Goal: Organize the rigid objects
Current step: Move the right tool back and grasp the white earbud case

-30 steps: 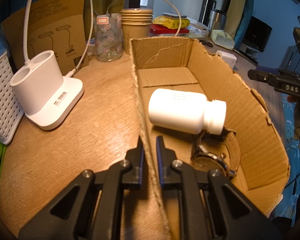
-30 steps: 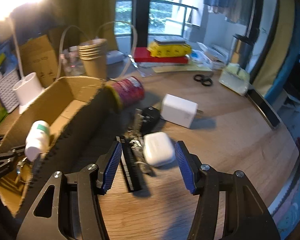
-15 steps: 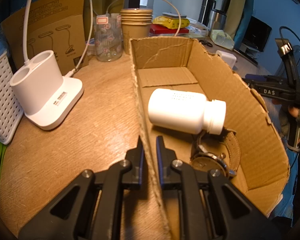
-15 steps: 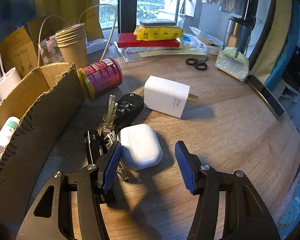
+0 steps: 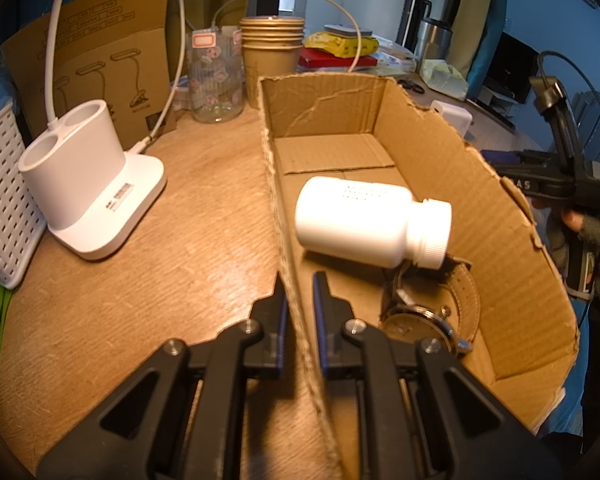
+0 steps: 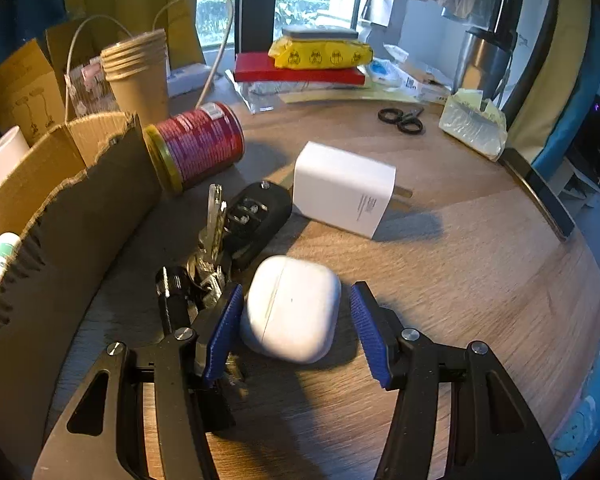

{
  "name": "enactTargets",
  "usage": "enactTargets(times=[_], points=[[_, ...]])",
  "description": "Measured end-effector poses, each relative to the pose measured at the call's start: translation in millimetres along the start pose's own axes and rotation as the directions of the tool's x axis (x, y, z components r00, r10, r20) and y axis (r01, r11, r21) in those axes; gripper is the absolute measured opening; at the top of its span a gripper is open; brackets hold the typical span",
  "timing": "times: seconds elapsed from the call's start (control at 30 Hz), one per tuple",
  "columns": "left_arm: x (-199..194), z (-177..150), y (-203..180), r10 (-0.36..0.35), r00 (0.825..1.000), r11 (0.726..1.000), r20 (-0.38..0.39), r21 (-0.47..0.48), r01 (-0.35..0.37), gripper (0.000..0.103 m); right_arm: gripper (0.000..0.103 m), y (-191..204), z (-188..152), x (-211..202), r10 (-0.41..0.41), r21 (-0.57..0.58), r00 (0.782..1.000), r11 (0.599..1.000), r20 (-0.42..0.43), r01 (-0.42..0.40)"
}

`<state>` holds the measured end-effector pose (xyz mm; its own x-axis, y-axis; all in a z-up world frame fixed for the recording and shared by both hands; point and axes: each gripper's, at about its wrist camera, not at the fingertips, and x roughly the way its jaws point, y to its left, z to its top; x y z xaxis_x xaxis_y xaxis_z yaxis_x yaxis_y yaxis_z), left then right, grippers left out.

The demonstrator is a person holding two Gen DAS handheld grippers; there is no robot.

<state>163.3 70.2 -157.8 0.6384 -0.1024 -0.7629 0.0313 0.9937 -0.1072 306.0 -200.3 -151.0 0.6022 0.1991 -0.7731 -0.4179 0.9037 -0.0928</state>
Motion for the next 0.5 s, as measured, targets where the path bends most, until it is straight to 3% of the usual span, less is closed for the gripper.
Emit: enactTargets(times=[0.17,0.5], points=[[0.1,0.2,0.1,0.000,1.000,1.000,0.000,0.000,0.000,0.013,0.053,-2.6,-1.8,1.3,0.021,0.021,1.000,1.000,0.004,-0.021],[0.0,0.3,0.3,0.000,1.000,1.000,0.000,0.000,0.000,0.013,0.052,-3.9,-2.9,-8.1,0.024,0.033,1.000,0.999,0.018,-0.025]])
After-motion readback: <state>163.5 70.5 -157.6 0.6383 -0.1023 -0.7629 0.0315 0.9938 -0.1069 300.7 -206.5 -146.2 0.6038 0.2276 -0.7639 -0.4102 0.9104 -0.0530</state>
